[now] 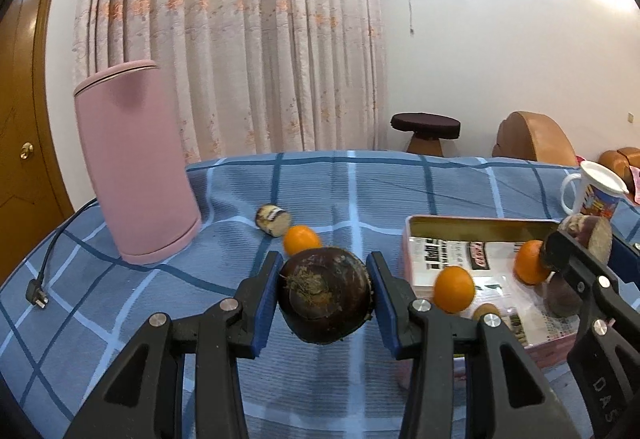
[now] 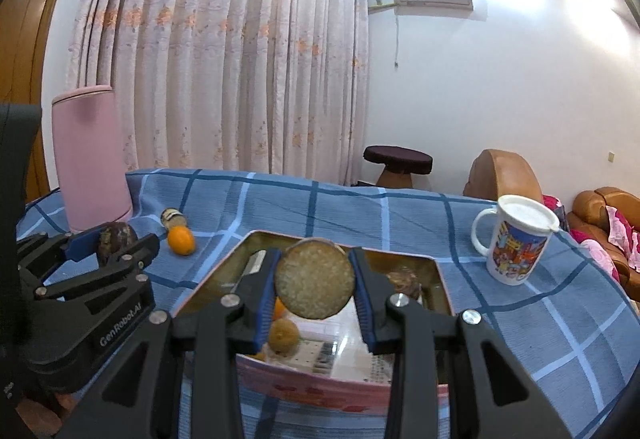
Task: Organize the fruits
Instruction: 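Carry the slice in the right gripper while the left carries the dark fruit over the tin, then lower the slice into the tin and open the right gripper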
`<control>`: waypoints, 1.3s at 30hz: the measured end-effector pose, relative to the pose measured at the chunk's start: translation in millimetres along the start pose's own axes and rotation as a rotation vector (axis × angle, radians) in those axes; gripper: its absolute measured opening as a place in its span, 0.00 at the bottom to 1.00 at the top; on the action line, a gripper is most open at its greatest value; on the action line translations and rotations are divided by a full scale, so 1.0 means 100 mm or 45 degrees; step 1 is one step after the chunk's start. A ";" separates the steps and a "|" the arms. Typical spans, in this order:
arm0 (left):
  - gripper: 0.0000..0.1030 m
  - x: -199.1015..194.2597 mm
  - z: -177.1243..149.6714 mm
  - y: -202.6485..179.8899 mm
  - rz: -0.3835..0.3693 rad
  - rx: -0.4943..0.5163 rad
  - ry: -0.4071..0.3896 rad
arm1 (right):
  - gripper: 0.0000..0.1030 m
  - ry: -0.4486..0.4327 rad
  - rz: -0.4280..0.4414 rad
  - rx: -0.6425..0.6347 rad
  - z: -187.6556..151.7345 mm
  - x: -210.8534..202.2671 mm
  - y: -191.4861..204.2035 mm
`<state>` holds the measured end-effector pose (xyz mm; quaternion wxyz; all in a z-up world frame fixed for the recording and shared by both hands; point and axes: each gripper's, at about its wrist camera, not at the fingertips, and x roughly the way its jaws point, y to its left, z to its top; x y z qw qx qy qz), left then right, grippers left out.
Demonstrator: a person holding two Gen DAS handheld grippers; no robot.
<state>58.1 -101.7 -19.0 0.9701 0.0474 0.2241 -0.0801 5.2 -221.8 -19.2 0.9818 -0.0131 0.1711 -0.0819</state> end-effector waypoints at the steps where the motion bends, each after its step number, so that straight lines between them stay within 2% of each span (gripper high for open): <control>1: 0.44 0.00 0.00 -0.03 -0.004 0.004 0.001 | 0.36 0.001 -0.003 0.003 0.00 0.00 -0.02; 27: 0.44 0.07 0.05 -0.63 -0.150 0.058 0.033 | 0.36 0.029 -0.144 0.076 -0.04 0.06 -0.76; 39: 0.44 0.29 0.17 -0.98 -0.249 0.130 0.034 | 0.36 0.020 -0.205 0.049 -0.01 0.13 -0.79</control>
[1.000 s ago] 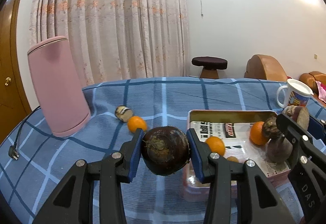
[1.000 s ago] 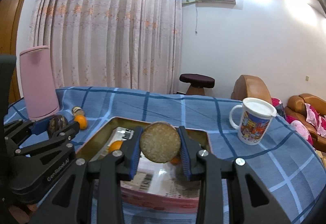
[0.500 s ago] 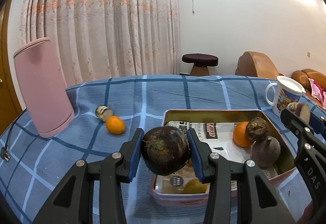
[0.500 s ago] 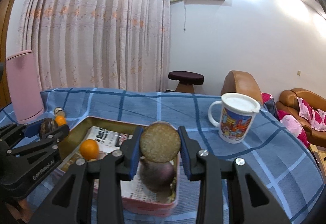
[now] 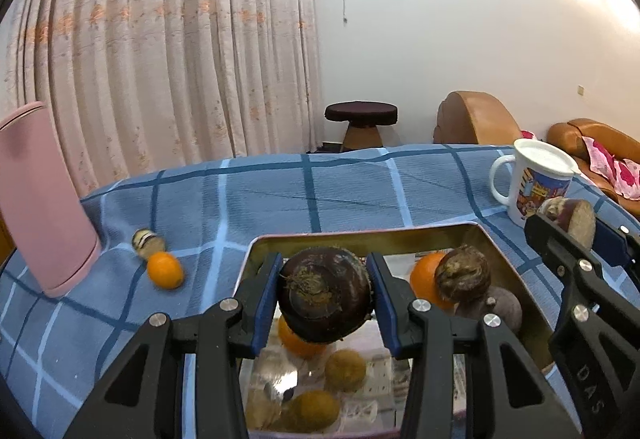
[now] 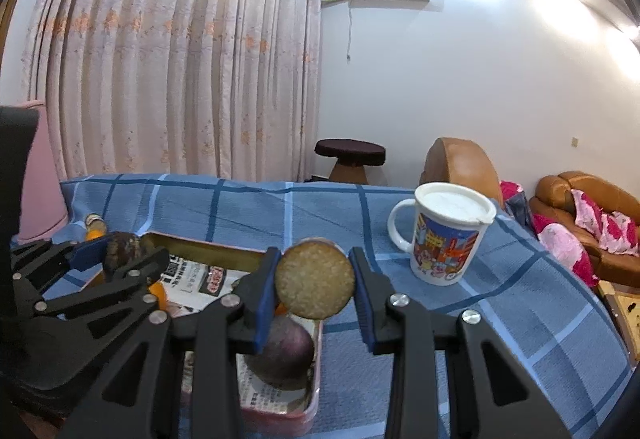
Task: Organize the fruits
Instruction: 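Lower the slice into the tin and open the right gripper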
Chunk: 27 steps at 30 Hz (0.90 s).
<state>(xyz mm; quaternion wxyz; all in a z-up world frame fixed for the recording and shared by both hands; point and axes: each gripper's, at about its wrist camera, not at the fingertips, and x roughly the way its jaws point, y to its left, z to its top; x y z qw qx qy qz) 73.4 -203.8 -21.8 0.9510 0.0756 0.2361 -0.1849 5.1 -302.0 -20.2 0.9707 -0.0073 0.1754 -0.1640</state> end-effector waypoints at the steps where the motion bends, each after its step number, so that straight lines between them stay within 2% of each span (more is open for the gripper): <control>1: 0.44 0.02 0.01 0.00 -0.003 -0.003 0.003 | 0.36 0.004 0.001 -0.001 0.00 0.02 0.00; 10: 0.44 0.18 0.07 0.10 -0.035 -0.052 0.040 | 0.36 0.045 0.015 -0.007 0.05 0.18 0.08; 14: 0.44 0.24 0.07 0.14 -0.037 -0.067 0.078 | 0.36 0.104 0.039 -0.007 0.07 0.31 0.11; 18: 0.44 0.25 0.06 0.16 -0.040 -0.060 0.093 | 0.36 0.174 0.080 -0.023 0.07 0.43 0.15; 27: 0.44 0.30 0.04 0.31 -0.043 -0.092 0.136 | 0.37 0.239 0.218 -0.152 0.03 0.53 0.37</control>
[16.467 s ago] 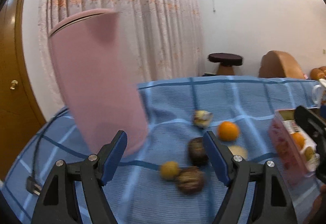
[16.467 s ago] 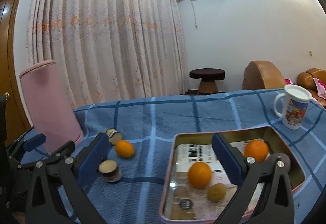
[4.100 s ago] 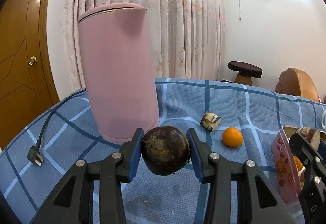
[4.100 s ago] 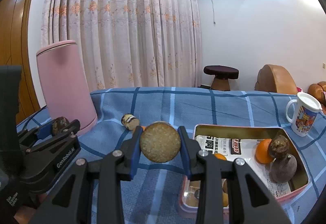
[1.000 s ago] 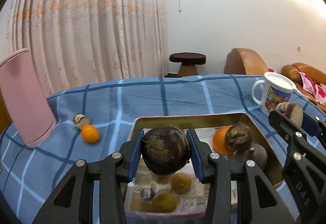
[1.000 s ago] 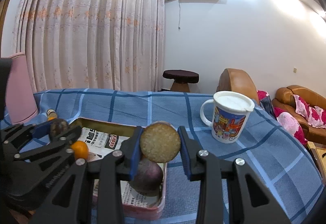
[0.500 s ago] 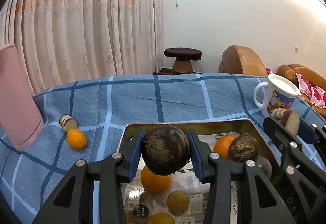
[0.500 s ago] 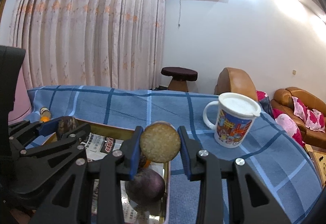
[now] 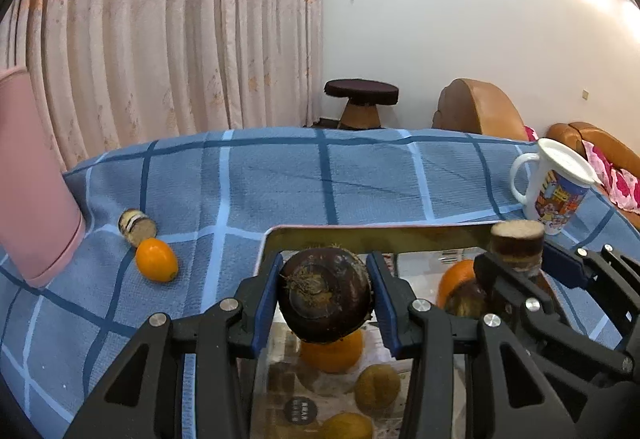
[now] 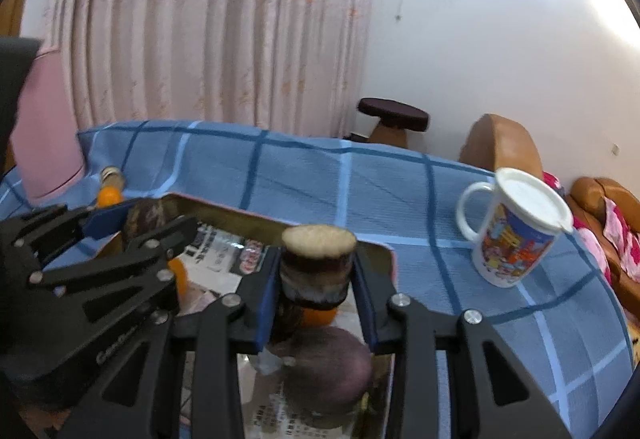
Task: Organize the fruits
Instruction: 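Lower the slice into the tin and open the right gripper, then open the left gripper to drop the dark fruit into the tin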
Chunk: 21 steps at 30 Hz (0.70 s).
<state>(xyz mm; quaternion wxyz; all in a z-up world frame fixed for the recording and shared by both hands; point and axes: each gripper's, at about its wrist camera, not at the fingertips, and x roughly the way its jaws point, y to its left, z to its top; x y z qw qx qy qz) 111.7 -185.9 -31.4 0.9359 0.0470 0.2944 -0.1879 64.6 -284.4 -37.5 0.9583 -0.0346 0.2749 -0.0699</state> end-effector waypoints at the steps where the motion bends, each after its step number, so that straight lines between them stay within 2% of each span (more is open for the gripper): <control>1: 0.44 0.01 0.00 0.02 -0.003 -0.012 0.008 | 0.37 0.009 0.016 -0.008 0.00 0.01 0.01; 5: 0.44 0.05 0.00 0.06 -0.010 -0.043 0.034 | 0.37 0.043 0.131 0.016 -0.01 0.07 -0.03; 7: 0.44 0.06 0.00 0.05 -0.007 -0.042 0.039 | 0.38 0.042 0.142 0.029 -0.02 0.07 -0.04; 9: 0.44 0.06 0.00 0.06 -0.004 -0.040 0.037 | 0.43 0.033 0.133 0.055 -0.02 0.04 -0.07; 14: 0.44 0.08 -0.01 0.08 0.004 -0.038 0.048 | 0.78 -0.077 0.171 0.232 -0.08 -0.15 -0.29; 17: 0.46 0.06 -0.01 0.02 0.011 -0.006 0.034 | 0.83 -0.147 0.131 0.296 -0.09 -0.27 -0.37; 18: 0.55 0.04 -0.01 -0.01 0.019 0.012 0.023 | 0.85 -0.175 0.089 0.310 -0.09 -0.31 -0.38; 19: 0.63 0.03 -0.02 -0.05 0.033 0.029 0.013 | 0.91 -0.200 0.052 0.323 -0.08 -0.34 -0.40; 20: 0.78 0.01 -0.02 -0.06 0.048 0.041 0.002 | 0.97 -0.225 0.019 0.338 -0.08 -0.36 -0.42; 21: 0.82 -0.02 -0.02 -0.09 0.062 0.056 -0.019 | 0.98 -0.249 -0.004 0.358 -0.10 -0.40 -0.45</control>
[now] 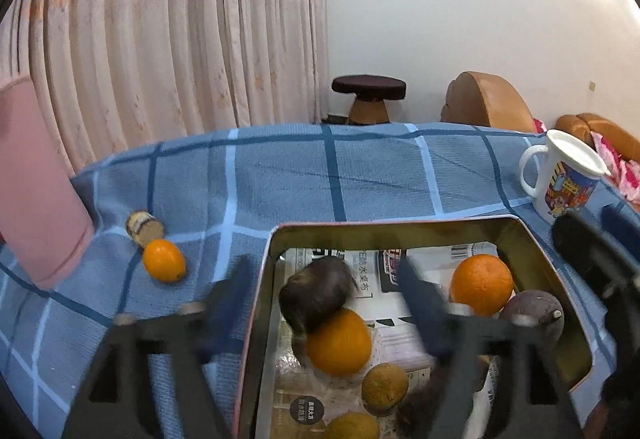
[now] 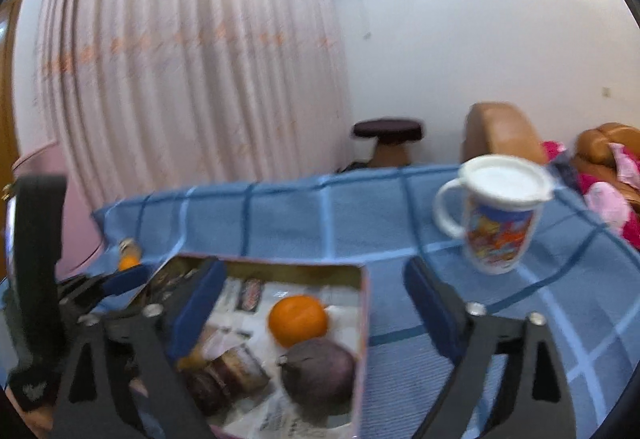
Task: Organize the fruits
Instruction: 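Open the left gripper to drop the dark fruit into the tin, then withdraw both open grippers from the tin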
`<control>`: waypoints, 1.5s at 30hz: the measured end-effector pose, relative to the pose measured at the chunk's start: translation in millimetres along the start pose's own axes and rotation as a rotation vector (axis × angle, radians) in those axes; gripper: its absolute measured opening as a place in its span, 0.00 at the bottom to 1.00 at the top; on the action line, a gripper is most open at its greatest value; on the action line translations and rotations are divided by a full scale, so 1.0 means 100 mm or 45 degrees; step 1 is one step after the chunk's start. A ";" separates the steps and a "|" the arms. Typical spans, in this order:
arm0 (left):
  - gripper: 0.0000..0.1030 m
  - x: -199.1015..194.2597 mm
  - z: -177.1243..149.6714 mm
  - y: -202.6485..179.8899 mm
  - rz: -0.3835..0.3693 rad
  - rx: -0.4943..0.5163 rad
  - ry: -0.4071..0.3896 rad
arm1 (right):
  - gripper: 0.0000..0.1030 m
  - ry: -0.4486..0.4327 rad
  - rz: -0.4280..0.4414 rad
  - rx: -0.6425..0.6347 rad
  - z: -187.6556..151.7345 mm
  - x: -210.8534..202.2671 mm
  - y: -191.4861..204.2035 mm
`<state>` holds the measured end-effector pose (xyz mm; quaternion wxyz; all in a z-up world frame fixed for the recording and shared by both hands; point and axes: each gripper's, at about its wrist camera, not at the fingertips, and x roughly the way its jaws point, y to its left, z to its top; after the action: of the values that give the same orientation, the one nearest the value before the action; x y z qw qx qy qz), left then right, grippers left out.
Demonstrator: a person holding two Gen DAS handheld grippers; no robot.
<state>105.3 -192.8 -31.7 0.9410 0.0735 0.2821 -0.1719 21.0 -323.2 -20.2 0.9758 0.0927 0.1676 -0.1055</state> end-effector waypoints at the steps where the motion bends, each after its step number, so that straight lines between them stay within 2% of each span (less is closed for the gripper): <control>1: 0.82 -0.03 0.00 -0.02 0.003 0.011 -0.017 | 0.98 -0.021 -0.011 0.018 0.01 -0.03 -0.03; 4: 0.83 -0.09 -0.01 -0.08 0.014 0.057 -0.053 | 1.00 -0.055 -0.032 0.061 0.03 -0.06 -0.09; 9: 0.83 -0.06 -0.02 -0.16 0.082 0.113 -0.022 | 1.00 -0.084 -0.073 0.062 0.04 -0.08 -0.10; 15: 0.83 -0.12 -0.02 -0.12 0.088 0.085 -0.065 | 1.00 -0.151 -0.121 -0.014 0.02 -0.15 0.00; 19: 0.83 -0.12 -0.01 -0.13 0.106 0.087 -0.066 | 1.00 -0.150 -0.139 -0.028 0.03 -0.14 0.01; 24: 0.83 -0.19 -0.02 -0.11 0.113 0.070 -0.113 | 1.00 -0.163 -0.164 -0.028 0.02 -0.16 0.01; 35: 0.83 -0.32 -0.09 0.09 0.135 -0.003 -0.145 | 1.00 -0.160 -0.239 -0.045 0.00 -0.17 0.09; 45: 0.83 -0.38 -0.16 0.39 0.209 0.015 -0.139 | 1.00 -0.126 -0.253 -0.058 -0.04 -0.11 0.40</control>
<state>81.7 -142.4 -22.0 0.9655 0.0923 0.2223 -0.0996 18.7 -281.8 -14.5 0.9694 0.0482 0.1300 -0.2025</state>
